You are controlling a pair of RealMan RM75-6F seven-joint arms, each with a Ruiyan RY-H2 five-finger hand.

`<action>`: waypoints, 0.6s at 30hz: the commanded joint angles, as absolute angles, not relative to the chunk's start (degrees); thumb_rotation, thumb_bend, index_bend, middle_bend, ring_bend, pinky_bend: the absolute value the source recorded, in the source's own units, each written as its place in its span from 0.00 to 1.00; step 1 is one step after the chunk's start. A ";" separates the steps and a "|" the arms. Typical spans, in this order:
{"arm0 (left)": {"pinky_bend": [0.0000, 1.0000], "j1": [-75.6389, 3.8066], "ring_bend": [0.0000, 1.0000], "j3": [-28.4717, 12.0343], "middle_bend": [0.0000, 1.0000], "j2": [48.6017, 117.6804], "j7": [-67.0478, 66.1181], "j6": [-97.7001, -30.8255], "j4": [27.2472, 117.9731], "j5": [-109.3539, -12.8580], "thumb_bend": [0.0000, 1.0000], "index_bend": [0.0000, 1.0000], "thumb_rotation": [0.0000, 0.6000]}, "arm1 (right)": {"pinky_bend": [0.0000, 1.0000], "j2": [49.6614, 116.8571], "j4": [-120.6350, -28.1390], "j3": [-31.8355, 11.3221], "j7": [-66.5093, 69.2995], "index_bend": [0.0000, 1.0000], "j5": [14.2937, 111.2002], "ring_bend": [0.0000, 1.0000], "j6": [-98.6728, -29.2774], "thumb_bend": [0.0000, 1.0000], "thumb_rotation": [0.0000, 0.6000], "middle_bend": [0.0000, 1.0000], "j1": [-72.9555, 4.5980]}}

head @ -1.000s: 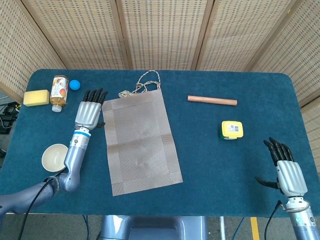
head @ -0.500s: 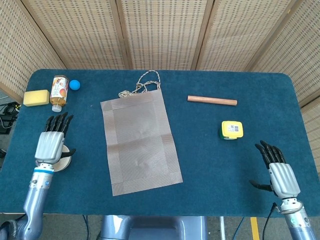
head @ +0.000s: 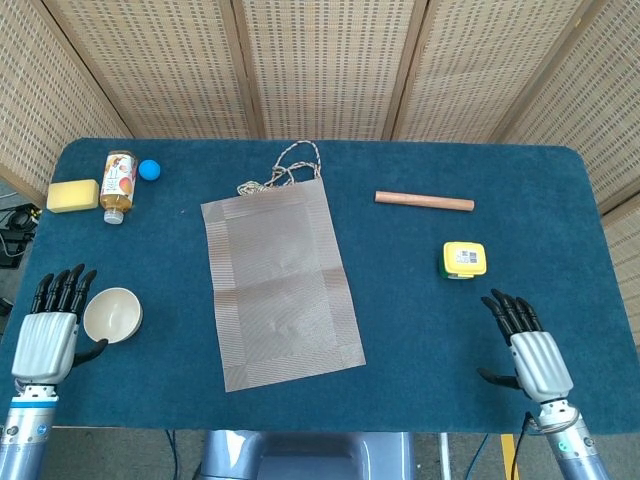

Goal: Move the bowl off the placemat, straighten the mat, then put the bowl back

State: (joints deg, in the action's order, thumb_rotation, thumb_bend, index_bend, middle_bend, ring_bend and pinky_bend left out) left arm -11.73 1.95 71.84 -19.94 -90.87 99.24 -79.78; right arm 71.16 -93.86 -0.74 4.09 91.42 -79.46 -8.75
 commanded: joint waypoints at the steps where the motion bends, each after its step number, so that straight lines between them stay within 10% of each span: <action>1: 0.00 -11.19 0.00 1.87 0.00 71.09 -18.94 -90.52 99.44 -80.44 0.00 0.00 1.00 | 0.00 75.62 -94.86 -0.61 1.26 0.00 93.18 0.00 -78.16 0.04 1.00 0.00 -10.39; 18: 0.00 -9.64 0.00 0.50 0.00 69.74 -17.01 -89.47 99.88 -82.31 0.00 0.00 1.00 | 0.00 91.24 -98.02 -2.89 -8.83 0.00 85.73 0.00 -68.56 0.04 1.00 0.00 -15.81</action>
